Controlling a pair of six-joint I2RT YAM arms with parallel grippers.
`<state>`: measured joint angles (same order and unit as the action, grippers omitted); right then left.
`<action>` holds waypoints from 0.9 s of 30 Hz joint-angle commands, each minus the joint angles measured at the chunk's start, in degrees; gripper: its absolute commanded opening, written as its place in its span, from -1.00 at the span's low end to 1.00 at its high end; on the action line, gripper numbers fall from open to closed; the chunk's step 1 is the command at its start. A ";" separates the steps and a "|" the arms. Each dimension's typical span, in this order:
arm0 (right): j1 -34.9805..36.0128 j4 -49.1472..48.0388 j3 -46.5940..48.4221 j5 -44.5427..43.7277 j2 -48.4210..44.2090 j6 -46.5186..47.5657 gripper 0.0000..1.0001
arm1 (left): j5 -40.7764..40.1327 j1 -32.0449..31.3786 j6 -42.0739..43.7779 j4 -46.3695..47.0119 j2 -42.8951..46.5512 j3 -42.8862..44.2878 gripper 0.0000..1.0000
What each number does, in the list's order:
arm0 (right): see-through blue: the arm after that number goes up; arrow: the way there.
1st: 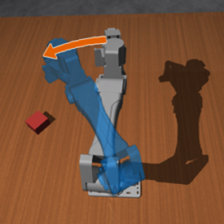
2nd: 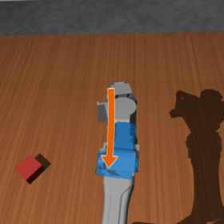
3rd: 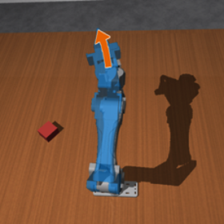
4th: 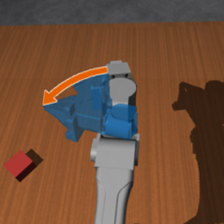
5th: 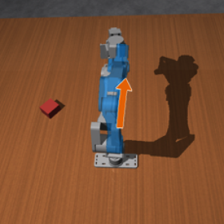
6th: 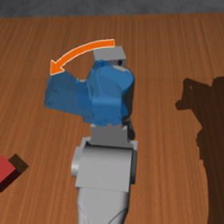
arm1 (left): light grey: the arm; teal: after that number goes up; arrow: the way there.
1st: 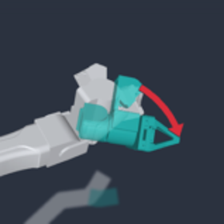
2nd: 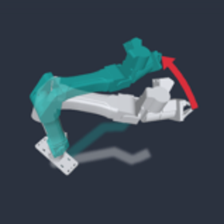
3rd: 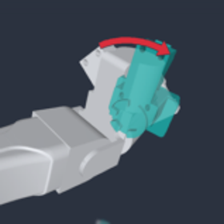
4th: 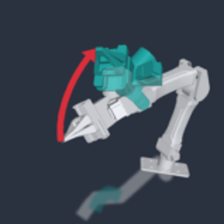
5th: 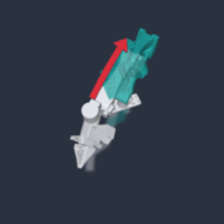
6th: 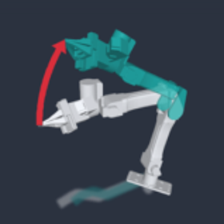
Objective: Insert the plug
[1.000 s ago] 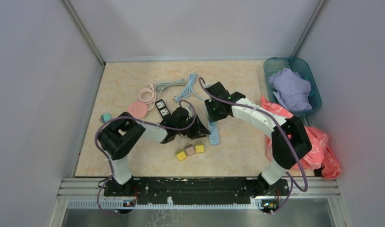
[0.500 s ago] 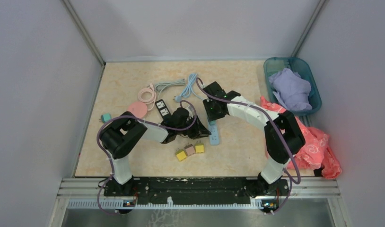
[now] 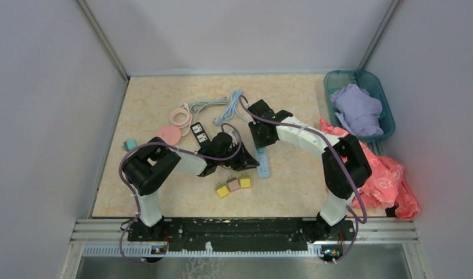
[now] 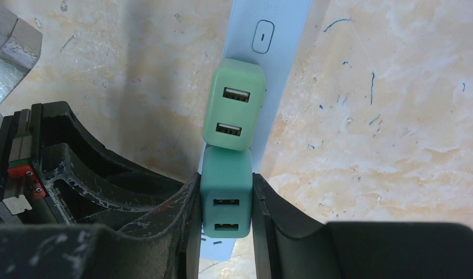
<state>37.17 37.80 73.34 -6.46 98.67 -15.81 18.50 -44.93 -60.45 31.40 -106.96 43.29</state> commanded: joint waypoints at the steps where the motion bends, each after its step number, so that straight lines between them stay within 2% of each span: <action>1: 0.80 1.23 2.39 -0.83 0.84 -1.35 -1.00 | -0.30 -0.76 0.56 -1.61 -1.58 0.12 -0.32; 18: 2.07 2.53 1.86 -0.09 1.04 -3.42 -1.00 | -0.67 -0.95 0.29 -1.43 -1.44 -0.15 -0.33; 27: 2.22 2.20 0.56 -3.16 3.30 -3.79 -1.00 | -0.73 -1.04 0.06 -1.16 -1.58 -0.31 -0.33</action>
<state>38.50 38.89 74.02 -8.12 99.39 -18.74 18.24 -45.25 -60.71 31.62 -106.96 43.29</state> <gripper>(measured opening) 0.309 0.335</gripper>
